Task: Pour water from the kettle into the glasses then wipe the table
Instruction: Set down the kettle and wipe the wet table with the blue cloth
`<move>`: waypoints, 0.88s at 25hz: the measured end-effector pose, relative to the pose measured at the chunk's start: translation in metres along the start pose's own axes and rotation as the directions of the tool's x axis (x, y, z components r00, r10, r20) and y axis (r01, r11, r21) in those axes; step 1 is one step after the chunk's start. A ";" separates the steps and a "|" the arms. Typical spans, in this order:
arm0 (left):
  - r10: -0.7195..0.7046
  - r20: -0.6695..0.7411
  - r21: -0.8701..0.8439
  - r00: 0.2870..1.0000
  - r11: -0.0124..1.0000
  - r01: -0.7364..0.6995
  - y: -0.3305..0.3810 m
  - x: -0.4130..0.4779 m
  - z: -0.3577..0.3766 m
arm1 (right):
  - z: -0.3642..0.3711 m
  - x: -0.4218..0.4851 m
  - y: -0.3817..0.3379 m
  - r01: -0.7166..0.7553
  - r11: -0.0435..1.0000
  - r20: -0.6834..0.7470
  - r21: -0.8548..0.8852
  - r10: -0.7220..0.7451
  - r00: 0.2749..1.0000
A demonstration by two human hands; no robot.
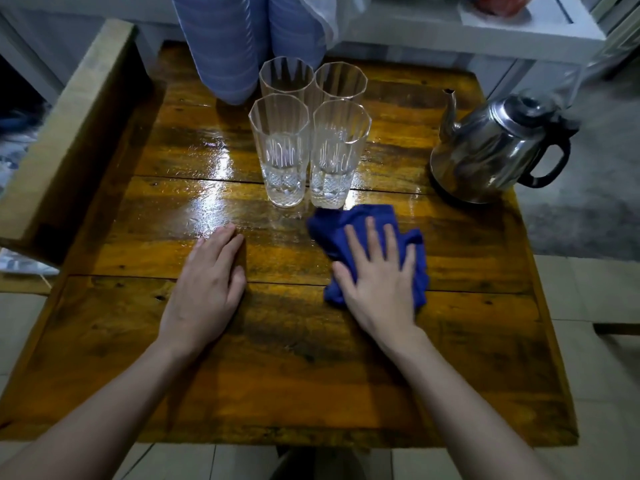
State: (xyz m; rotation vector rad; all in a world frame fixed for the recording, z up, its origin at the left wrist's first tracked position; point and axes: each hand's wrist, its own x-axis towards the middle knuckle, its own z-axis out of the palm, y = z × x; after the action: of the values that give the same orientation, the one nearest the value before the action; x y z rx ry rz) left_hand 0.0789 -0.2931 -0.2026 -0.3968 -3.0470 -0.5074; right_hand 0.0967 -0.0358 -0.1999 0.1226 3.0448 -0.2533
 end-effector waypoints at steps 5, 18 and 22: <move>0.001 0.000 0.014 1.000 1.000 -0.001 0.002 0.000 0.000 | 0.010 -0.058 -0.031 0.316 0.947 0.067 0.055 -0.320 0.945; -0.005 -0.006 -0.001 1.000 1.000 0.005 0.001 -0.001 -0.001 | -0.010 0.035 0.061 -0.103 0.994 0.029 0.040 0.102 0.994; 0.000 -0.010 -0.006 1.000 1.000 0.000 0.002 -0.002 -0.002 | -0.006 0.047 0.041 -0.052 0.996 -0.020 0.068 0.053 0.998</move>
State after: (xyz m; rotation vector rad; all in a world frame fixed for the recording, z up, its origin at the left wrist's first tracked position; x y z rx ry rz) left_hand 0.0809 -0.2920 -0.2004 -0.3925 -3.0365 -0.5168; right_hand 0.0529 0.0088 -0.2050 0.2107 3.0505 -0.3527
